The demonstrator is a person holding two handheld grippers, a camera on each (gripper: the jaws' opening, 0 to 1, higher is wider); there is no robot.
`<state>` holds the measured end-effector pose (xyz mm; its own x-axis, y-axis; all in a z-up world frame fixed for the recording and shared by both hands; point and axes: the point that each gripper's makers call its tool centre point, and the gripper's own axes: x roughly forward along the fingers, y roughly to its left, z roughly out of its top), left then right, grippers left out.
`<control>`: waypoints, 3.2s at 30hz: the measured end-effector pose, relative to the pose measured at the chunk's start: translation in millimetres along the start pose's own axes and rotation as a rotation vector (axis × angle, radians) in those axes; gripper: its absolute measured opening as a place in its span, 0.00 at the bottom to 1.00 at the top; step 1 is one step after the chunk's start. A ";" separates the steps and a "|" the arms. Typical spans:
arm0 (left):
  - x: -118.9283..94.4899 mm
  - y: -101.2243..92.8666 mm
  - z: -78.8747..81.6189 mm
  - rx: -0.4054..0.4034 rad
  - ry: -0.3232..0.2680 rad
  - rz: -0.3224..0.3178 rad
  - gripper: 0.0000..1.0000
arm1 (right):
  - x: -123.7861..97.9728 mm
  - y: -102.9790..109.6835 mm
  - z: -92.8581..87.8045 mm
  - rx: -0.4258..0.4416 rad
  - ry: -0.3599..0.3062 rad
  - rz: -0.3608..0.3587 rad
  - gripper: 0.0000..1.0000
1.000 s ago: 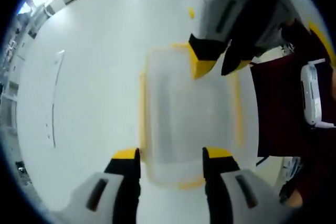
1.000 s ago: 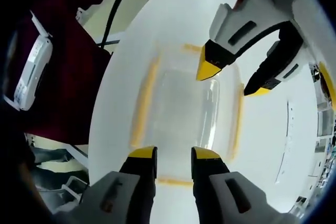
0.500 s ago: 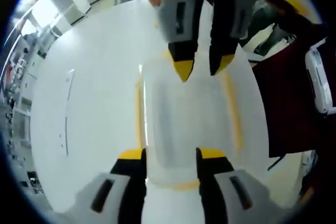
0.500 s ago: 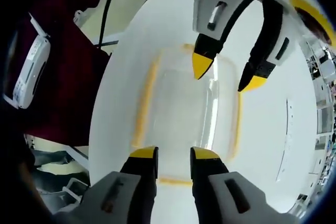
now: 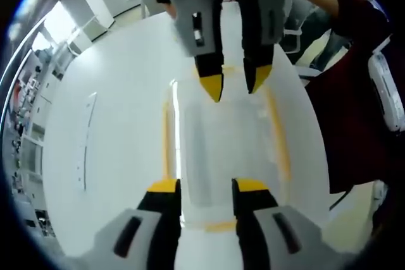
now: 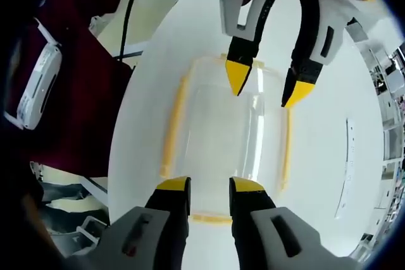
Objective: Snap each plastic latch of the storage box into its locked position after aligning the lid with the box until every specified latch is closed and the lid sits flush.
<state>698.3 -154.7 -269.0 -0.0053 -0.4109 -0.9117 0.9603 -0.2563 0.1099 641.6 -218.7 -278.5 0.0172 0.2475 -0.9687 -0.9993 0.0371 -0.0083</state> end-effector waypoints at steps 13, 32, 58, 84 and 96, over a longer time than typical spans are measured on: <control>-2.3 -4.9 -1.3 -0.018 -0.087 0.071 0.24 | -0.1 0.6 0.8 0.013 -0.004 -0.013 0.23; -7.6 1.4 -0.2 -0.012 -0.201 0.153 0.17 | -1.2 5.2 -0.1 0.036 -0.040 -0.027 0.17; -12.7 -2.1 3.9 -0.089 -0.420 0.358 0.18 | -12.2 -8.4 -1.7 0.076 -0.365 -0.295 0.29; -11.3 -9.1 8.4 -0.183 -0.580 0.425 0.17 | -18.2 -11.5 -8.8 0.244 -0.642 -0.525 0.28; -11.8 -7.0 7.8 -0.218 -0.640 0.445 0.20 | -18.7 -13.9 -12.5 0.336 -0.744 -0.577 0.33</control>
<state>689.4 -155.0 -255.9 0.2947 -0.8724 -0.3901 0.9426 0.1983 0.2687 654.7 -236.0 -263.4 0.6288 0.6442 -0.4356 -0.7716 0.5865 -0.2464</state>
